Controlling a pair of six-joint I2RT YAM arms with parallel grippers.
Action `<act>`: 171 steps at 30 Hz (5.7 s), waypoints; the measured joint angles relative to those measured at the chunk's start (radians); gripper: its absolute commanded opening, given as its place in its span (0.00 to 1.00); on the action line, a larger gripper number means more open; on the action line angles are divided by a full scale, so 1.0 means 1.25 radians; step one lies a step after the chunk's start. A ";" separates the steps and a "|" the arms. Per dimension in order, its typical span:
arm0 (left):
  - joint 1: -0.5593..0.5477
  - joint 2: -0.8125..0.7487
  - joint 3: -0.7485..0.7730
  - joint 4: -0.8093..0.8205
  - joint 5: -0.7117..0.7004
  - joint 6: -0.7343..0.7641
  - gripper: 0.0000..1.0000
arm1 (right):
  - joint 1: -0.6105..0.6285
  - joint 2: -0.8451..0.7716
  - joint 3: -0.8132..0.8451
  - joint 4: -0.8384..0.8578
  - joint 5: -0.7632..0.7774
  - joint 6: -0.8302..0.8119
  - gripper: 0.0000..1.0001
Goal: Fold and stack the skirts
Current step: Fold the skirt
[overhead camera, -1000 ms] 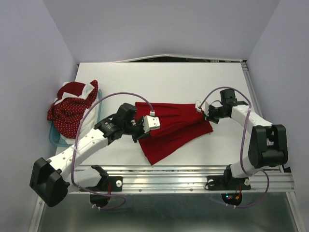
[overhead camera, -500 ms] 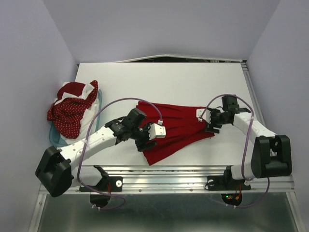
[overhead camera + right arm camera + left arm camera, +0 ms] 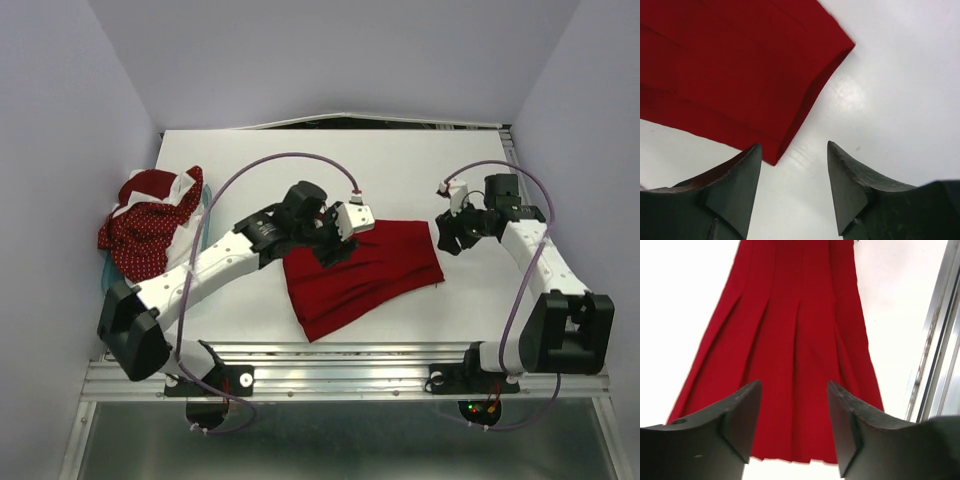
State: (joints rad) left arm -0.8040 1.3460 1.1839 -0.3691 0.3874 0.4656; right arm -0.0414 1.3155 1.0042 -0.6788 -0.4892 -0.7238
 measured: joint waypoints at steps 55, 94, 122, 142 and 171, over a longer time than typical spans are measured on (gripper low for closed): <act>-0.075 0.567 0.301 0.149 -0.196 -0.217 0.54 | -0.062 0.227 -0.256 0.450 -0.158 0.988 0.41; -0.115 0.737 0.474 0.132 -0.247 -0.212 0.00 | -0.062 0.265 -0.305 0.643 -0.153 1.052 0.01; -0.115 0.716 0.522 0.061 -0.093 -0.293 0.00 | -0.065 0.266 -0.330 0.690 -0.159 1.073 0.01; -0.115 0.787 0.536 0.084 -0.013 -0.318 0.00 | -0.101 0.231 -0.316 0.582 -0.162 0.994 0.19; -0.114 0.746 0.456 0.171 0.045 -0.308 0.00 | -0.175 0.227 -0.201 0.344 -0.175 0.777 0.01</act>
State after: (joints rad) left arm -0.9463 2.2780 1.7542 -0.1551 0.4435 0.0803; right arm -0.2596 1.5993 0.7532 -0.2489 -0.7086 0.2470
